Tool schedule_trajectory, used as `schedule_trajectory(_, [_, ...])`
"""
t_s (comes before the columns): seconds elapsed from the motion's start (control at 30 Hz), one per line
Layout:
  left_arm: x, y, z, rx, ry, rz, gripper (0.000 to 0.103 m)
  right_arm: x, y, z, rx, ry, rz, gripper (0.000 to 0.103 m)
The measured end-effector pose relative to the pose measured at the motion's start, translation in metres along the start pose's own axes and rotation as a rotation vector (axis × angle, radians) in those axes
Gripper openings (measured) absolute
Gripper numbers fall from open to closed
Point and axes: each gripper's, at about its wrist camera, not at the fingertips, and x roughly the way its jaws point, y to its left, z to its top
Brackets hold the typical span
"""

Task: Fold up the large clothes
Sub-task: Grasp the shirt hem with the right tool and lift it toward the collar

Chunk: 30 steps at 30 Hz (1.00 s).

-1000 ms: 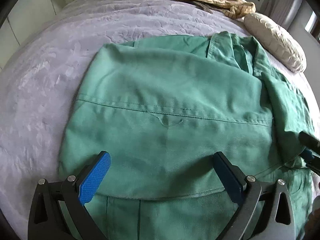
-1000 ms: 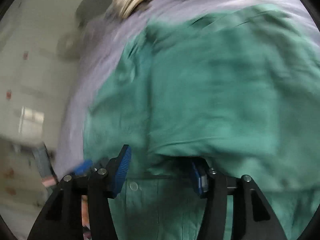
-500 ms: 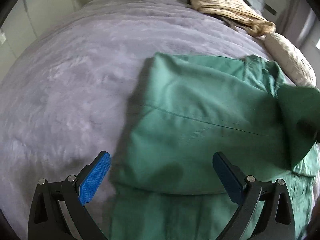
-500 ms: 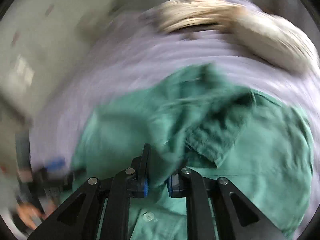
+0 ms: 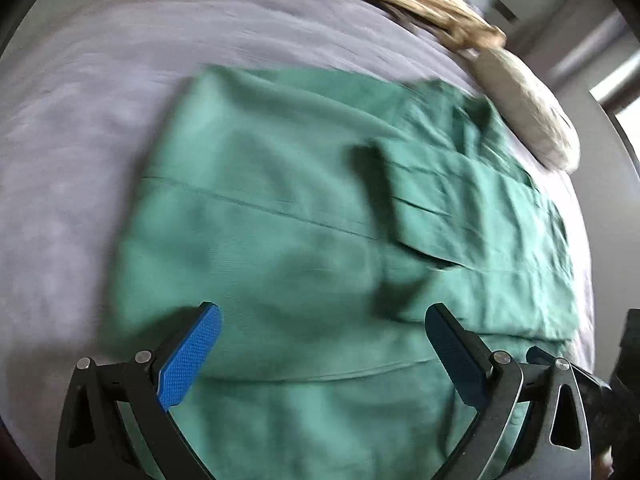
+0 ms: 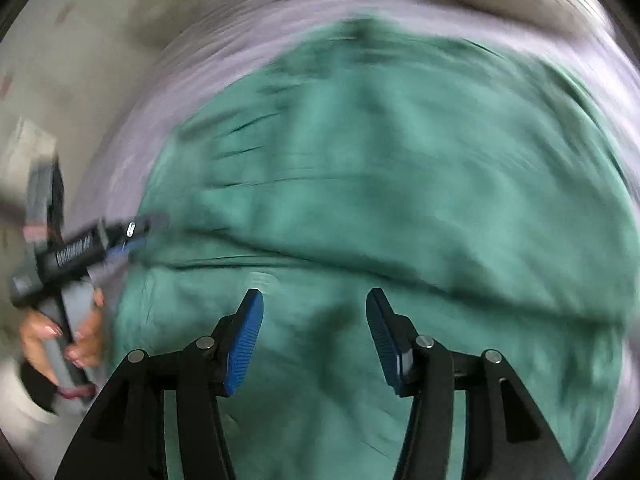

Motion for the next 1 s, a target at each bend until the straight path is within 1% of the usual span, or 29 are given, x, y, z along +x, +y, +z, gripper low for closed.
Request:
schedule_trajectory(0.07, [0.013,-0.019,0.003,0.040,0.024,-0.025,0.102,-0.014,-0.049,-0.005,0.191,-0.016,0.032,0.061])
schedule_trajectory(0.13, [0.023,-0.031,0.007,0.057,0.033,-0.030,0.102,-0.028,-0.089,-0.013,0.348,-0.051,0.059,0.062])
schedule_trajectory(0.2, [0.029,-0.041,0.011,0.057,0.031,-0.023,0.083,-0.039,-0.125,-0.021,0.485,-0.094,0.092,0.062])
schedule_trajectory(0.23, [0.031,-0.045,0.013,0.062,0.025,-0.001,0.060,-0.044,-0.142,-0.024,0.550,-0.125,0.114,0.062])
schedule_trajectory(0.27, [0.030,-0.046,0.015,0.064,0.019,0.006,0.033,-0.048,-0.155,-0.025,0.601,-0.157,0.136,0.062])
schedule_trajectory(0.3, [0.030,-0.046,0.017,0.059,0.017,0.014,0.032,-0.051,-0.165,-0.026,0.643,-0.185,0.149,0.062])
schedule_trajectory(0.33, [0.029,-0.045,0.019,0.048,0.018,0.007,0.030,-0.053,-0.175,-0.025,0.683,-0.215,0.163,0.062])
schedule_trajectory(0.37, [0.026,-0.043,0.021,0.041,0.012,-0.006,0.029,-0.056,-0.182,-0.024,0.706,-0.238,0.173,0.059])
schedule_trajectory(0.4, [0.023,-0.042,0.021,0.044,0.006,-0.010,0.029,-0.061,-0.187,-0.023,0.722,-0.267,0.167,0.029])
schedule_trajectory(0.43, [0.020,-0.043,0.021,0.052,0.001,-0.014,0.029,-0.067,-0.190,-0.021,0.717,-0.287,0.147,0.005])
schedule_trajectory(0.5, [0.019,-0.046,0.018,0.071,0.002,-0.020,0.029,-0.082,-0.192,-0.019,0.692,-0.332,0.103,0.004])
schedule_trajectory(0.53, [0.021,-0.048,0.017,0.082,0.005,-0.007,0.029,-0.084,-0.190,-0.018,0.684,-0.331,0.095,0.004])
schedule_trajectory(0.57, [0.024,-0.050,0.015,0.091,0.007,0.006,0.029,-0.084,-0.191,-0.019,0.674,-0.324,0.082,0.004])
schedule_trajectory(0.6, [0.027,-0.050,0.014,0.091,0.009,0.011,0.029,-0.079,-0.193,-0.021,0.665,-0.309,0.051,0.004])
schedule_trajectory(0.63, [0.029,-0.050,0.014,0.086,0.010,0.015,0.029,-0.072,-0.196,-0.023,0.663,-0.284,0.018,0.004])
schedule_trajectory(0.67, [0.029,-0.047,0.014,0.081,0.009,0.013,0.029,-0.067,-0.201,-0.028,0.677,-0.258,0.010,0.004])
schedule_trajectory(0.7, [0.028,-0.047,0.013,0.080,0.007,0.011,0.029,-0.063,-0.208,-0.034,0.708,-0.236,0.025,0.004])
schedule_trajectory(0.73, [0.027,-0.047,0.014,0.083,0.005,0.011,0.029,-0.063,-0.212,-0.038,0.732,-0.230,0.062,0.005])
schedule_trajectory(0.77, [0.026,-0.046,0.014,0.090,0.005,0.011,0.029,-0.065,-0.212,-0.039,0.727,-0.214,0.086,0.009])
schedule_trajectory(0.8, [0.027,-0.046,0.014,0.096,0.007,0.011,0.029,-0.066,-0.207,-0.037,0.691,-0.168,0.112,0.011])
schedule_trajectory(0.83, [0.027,-0.046,0.014,0.100,0.010,0.012,0.029,-0.068,-0.200,-0.034,0.645,-0.142,0.144,0.015])
schedule_trajectory(0.9, [0.029,-0.049,0.015,0.110,0.013,0.023,0.029,-0.085,-0.178,-0.027,0.500,-0.134,0.223,0.015])
schedule_trajectory(0.93, [0.029,-0.051,0.015,0.113,0.013,0.028,0.029,-0.093,-0.169,-0.020,0.444,-0.142,0.231,0.017])
schedule_trajectory(0.97, [0.029,-0.052,0.015,0.116,0.011,0.035,0.029,-0.102,-0.164,-0.011,0.405,-0.161,0.219,0.022])
schedule_trajectory(1.0, [0.030,-0.053,0.015,0.118,0.010,0.041,0.029,-0.110,-0.163,0.002,0.387,-0.199,0.183,0.044])
